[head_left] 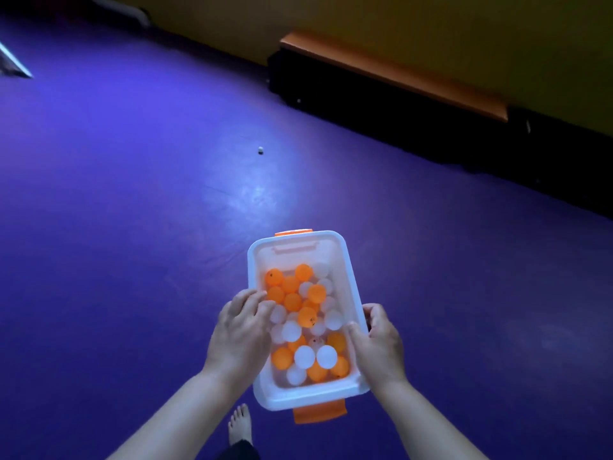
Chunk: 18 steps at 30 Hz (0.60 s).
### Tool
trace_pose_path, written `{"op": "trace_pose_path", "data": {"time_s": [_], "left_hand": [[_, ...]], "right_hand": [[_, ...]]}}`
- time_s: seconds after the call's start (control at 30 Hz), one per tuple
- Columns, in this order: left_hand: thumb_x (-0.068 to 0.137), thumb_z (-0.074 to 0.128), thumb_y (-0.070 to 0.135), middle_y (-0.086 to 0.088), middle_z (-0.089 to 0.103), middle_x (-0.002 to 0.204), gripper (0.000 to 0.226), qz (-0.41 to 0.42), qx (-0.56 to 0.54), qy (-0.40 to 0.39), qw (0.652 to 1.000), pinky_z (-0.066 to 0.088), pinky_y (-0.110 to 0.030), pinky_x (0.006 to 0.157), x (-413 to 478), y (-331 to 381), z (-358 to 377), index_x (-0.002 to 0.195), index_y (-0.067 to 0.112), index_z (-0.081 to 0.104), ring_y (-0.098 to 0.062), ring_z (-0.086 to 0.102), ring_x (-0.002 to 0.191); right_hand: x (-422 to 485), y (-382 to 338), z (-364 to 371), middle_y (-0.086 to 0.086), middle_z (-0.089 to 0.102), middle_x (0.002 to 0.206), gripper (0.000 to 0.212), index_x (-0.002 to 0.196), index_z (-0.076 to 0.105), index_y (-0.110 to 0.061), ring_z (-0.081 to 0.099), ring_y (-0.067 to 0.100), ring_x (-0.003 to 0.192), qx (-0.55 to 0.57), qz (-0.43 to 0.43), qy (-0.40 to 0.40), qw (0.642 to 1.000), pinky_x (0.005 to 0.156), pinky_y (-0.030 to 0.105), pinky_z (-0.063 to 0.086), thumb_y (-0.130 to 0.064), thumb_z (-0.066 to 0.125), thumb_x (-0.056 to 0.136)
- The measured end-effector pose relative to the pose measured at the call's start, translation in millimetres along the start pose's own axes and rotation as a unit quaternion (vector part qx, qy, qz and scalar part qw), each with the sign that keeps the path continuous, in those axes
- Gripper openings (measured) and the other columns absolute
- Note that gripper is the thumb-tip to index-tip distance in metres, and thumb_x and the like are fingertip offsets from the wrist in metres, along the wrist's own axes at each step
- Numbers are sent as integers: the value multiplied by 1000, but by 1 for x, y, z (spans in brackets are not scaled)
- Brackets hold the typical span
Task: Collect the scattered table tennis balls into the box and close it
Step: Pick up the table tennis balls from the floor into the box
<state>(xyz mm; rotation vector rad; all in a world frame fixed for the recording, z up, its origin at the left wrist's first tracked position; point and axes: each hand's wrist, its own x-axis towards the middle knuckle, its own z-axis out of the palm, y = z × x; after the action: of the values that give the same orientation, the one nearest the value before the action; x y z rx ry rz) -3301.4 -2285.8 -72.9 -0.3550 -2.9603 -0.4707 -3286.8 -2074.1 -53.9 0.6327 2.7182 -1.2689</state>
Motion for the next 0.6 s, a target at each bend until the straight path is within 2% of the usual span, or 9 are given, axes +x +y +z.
{"op": "trace_pose_path", "data": {"time_s": [0.07, 0.13, 0.2, 0.27, 0.33, 0.4, 0.43, 0.5, 0.6], "left_hand": [[45, 86, 16, -7, 65, 109, 65, -64, -14, -17, 998, 55, -42, 74, 10, -31, -11, 106, 11, 64, -23, 45, 106], [38, 89, 19, -12, 63, 113, 82, -97, -9, -34, 995, 56, -41, 69, 21, -60, -19, 112, 9, 56, -24, 42, 103], [34, 90, 21, -15, 63, 113, 88, -126, 1, -55, 990, 56, -41, 65, 33, -85, -27, 113, 8, 54, -27, 46, 102], [34, 91, 23, -18, 64, 112, 88, -167, 6, -78, 983, 57, -41, 64, 42, -106, -30, 113, 4, 59, -32, 59, 98], [47, 89, 24, -18, 61, 121, 86, -198, -19, -79, 977, 55, -42, 76, 50, -117, -32, 123, 2, 56, -35, 63, 103], [74, 73, 30, -12, 46, 140, 83, -238, -60, -76, 966, 45, -38, 96, 62, -125, -38, 142, 6, 33, -29, 50, 124], [82, 63, 33, -7, 38, 146, 81, -248, -65, -76, 963, 40, -34, 100, 69, -128, -38, 147, 9, 21, -24, 43, 130], [88, 54, 35, -1, 31, 150, 80, -263, -84, -79, 958, 38, -30, 100, 86, -135, -39, 149, 12, 8, -19, 38, 132], [87, 52, 36, 2, 29, 151, 81, -275, -118, -81, 951, 41, -30, 99, 116, -145, -36, 150, 15, 5, -17, 36, 132]], "right_hand": [[15, -29, 23, -8, 64, 80, 11, 92, 52, -26, 62, 14, 74, -7, -19, -17, 1000, 67, 42, 55, -21, 60, 86], [28, -55, 45, -9, 63, 79, 11, 92, 52, -25, 61, 12, 73, -11, -31, -32, 999, 66, 41, 55, -20, 60, 86], [39, -78, 64, -9, 63, 79, 11, 91, 52, -25, 61, 12, 74, -11, -39, -44, 998, 66, 40, 55, -20, 60, 86], [50, -96, 80, -9, 64, 79, 11, 90, 52, -26, 62, 12, 74, -9, -41, -55, 998, 66, 40, 55, -20, 60, 86], [59, -107, 89, -9, 64, 79, 11, 89, 52, -25, 62, 13, 74, -9, -44, -60, 997, 65, 39, 54, -20, 61, 85], [75, -120, 99, -8, 64, 78, 10, 88, 53, -25, 61, 13, 73, -8, -50, -68, 996, 64, 38, 54, -18, 60, 85], [82, -125, 102, -8, 64, 78, 11, 88, 53, -25, 62, 12, 73, -8, -50, -71, 996, 65, 39, 54, -18, 60, 85], [102, -134, 108, -9, 65, 78, 11, 87, 54, -25, 62, 13, 74, -13, -50, -77, 996, 67, 40, 54, -18, 61, 84], [136, -142, 112, -9, 66, 80, 12, 86, 54, -27, 62, 13, 75, -16, -44, -82, 995, 69, 42, 55, -19, 62, 82]]}}
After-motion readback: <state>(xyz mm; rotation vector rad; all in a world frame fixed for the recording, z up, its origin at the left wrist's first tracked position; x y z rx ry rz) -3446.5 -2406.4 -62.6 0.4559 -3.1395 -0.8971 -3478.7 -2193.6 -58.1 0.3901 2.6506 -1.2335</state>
